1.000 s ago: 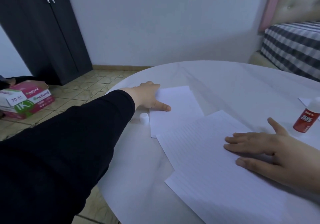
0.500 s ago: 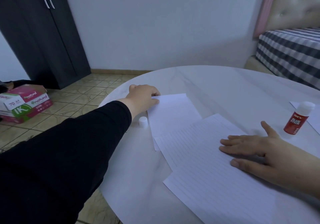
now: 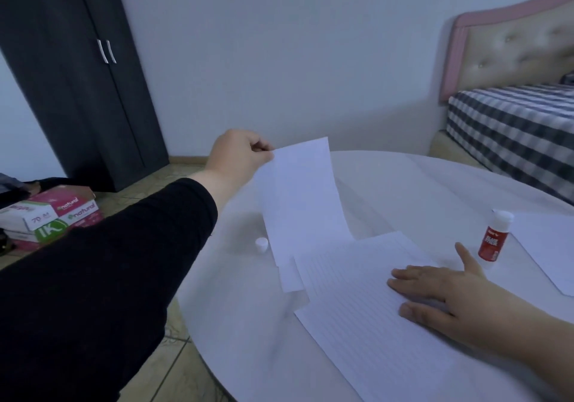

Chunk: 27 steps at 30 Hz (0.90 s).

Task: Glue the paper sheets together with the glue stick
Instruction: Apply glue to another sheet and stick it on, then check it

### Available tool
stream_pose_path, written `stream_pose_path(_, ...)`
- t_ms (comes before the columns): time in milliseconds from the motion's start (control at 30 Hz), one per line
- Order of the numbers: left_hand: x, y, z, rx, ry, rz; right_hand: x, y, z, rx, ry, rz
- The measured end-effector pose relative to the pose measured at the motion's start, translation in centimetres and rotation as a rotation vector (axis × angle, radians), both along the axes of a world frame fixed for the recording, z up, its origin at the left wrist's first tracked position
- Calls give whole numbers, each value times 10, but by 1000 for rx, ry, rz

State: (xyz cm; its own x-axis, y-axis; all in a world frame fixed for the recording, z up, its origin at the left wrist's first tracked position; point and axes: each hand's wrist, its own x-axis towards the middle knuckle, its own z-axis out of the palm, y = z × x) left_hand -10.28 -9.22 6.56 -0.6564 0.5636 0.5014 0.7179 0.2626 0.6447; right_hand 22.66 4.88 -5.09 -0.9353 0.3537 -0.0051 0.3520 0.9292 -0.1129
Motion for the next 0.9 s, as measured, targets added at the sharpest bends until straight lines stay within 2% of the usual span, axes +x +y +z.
stream_pose_path(233, 54, -32, 36, 246, -249, 7, 12, -15, 11, -96, -9, -55)
stream_pose_path(433, 101, -53, 54, 384, -297, -128, 25, -26, 20, -111, 11, -123)
stream_pose_path(567, 134, -60, 64, 435, -323, -207, 42, -31, 33, -108, 150, -202)
stream_pose_path(733, 177, -63, 69, 588, -368, -283, 65, -41, 58, -146, 446, -319)
stream_pose_path(900, 199, -64, 43, 682, -598, -225, 87, -46, 78, -198, 780, -470)
